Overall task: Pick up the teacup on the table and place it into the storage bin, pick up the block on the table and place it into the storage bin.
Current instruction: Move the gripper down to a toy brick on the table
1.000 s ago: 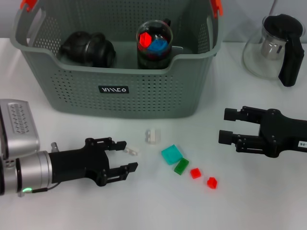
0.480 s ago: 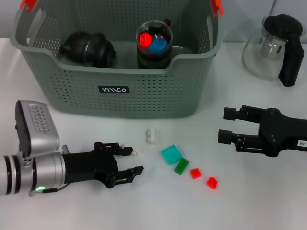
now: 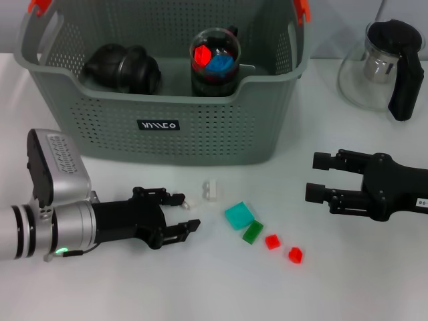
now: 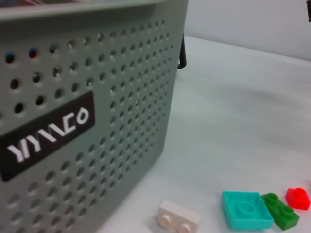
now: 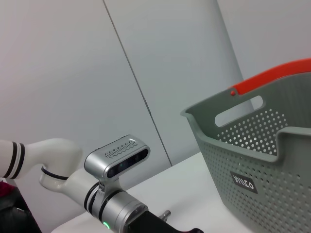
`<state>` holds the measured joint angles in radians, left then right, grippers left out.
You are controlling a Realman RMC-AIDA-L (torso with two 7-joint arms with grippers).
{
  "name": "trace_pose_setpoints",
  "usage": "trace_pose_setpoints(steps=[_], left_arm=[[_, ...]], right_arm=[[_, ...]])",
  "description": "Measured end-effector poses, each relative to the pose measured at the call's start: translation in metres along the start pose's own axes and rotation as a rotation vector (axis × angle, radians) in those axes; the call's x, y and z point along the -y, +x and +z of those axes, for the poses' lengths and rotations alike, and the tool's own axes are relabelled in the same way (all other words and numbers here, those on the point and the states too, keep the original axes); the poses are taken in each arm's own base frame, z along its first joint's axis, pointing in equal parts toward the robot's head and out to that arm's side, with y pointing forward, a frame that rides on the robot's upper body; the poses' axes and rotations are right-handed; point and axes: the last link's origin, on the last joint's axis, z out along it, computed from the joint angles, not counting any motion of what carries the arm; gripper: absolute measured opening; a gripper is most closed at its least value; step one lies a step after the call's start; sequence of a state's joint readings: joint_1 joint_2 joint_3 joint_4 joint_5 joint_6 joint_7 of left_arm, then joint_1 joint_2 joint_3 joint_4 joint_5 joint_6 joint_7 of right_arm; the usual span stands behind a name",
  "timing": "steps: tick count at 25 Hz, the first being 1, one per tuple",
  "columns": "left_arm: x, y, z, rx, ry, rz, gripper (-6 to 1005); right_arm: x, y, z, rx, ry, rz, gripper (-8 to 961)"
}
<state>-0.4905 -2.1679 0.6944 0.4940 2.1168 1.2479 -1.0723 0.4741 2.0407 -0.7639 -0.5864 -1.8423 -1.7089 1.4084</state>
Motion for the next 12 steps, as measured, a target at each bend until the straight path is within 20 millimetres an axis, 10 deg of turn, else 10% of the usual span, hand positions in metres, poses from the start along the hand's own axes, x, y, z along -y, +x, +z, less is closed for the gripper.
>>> trace_pose_setpoints(steps=[12], left_arm=[[0.0056,0.0040,-0.0038,-0.020,0.030,0.012,592]], right_arm=[[-0.0001,-0.0004,-0.0007,-0.001,0.000,-0.002,823]])
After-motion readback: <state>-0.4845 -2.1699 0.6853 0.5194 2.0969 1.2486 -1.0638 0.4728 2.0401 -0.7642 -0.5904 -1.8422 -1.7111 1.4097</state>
